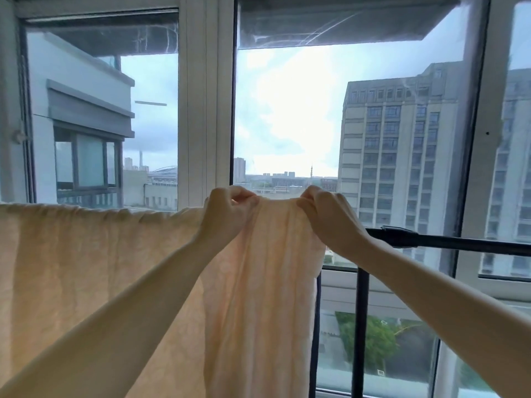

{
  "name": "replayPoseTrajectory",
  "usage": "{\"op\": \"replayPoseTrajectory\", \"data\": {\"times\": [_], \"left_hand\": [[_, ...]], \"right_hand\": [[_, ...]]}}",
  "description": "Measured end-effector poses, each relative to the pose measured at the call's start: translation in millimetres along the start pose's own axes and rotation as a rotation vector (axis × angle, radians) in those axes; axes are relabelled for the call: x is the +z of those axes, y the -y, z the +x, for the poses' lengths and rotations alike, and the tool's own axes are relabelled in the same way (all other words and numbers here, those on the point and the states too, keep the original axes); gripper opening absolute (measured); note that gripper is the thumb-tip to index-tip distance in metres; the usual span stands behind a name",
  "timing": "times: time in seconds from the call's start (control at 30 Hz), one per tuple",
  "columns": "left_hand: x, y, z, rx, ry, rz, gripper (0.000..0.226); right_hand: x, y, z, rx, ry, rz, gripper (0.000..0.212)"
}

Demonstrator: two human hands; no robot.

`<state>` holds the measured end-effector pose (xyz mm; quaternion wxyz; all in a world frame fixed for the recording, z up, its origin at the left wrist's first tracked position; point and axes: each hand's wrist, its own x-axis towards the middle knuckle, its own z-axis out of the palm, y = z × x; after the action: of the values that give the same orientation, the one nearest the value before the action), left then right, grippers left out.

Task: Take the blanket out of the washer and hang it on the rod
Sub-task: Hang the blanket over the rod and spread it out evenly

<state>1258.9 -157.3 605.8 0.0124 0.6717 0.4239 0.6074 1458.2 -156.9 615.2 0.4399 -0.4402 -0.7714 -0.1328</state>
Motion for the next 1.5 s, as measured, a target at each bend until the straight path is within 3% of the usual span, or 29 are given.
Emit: {"op": "replayPoseTrajectory", "data": {"times": [0.17,0.47,0.6,0.8,0.93,1.17,1.27,1.37,1.5], "left_hand": [[15.6,-12.1,15.2,-0.065,-0.023,-0.112,0.01],[24.4,-3.9,15.7,-0.088,-0.017,-0.05,0.013],[26.2,0.3,14.6,-0.021,-0.007,0.052,0.01],[25.0,11.1,7.2,0.062,0.052,0.294,0.006],[24.5,1.2,-2.4,0.149,-0.006,0.39,0.022],[52.7,-39.2,-41.5,0.323,0.086,0.372,0.013],[65.9,-50.6,-52.6,0.338,0.102,0.469,0.024],[76.6,-62.1,-60.3,0.338,0.13,0.634,0.052],[88.6,-79.5,-70.0,0.324,0.165,0.841,0.073]], "right_hand": [[-16.3,-19.7,6.2,0.015,-0.014,-0.026,0.018],[-43.1,-53.5,-4.0,0.046,0.01,-0.057,0.021],[-45.6,-55.0,-3.2,0.02,-0.015,-0.086,0.02],[-50.4,-66.6,-15.1,0.038,0.199,-0.079,0.01],[-59.3,-64.6,-20.6,0.046,0.285,-0.013,0.001],[-69.7,-62.1,-24.8,0.042,0.339,0.063,0.018],[-75.8,-65.3,-26.6,0.037,0.399,0.079,0.032],[-81.4,-67.4,-31.1,0.018,0.467,0.051,0.047],[-83.1,-66.6,-33.9,-0.023,0.447,-0.004,0.031]]}}
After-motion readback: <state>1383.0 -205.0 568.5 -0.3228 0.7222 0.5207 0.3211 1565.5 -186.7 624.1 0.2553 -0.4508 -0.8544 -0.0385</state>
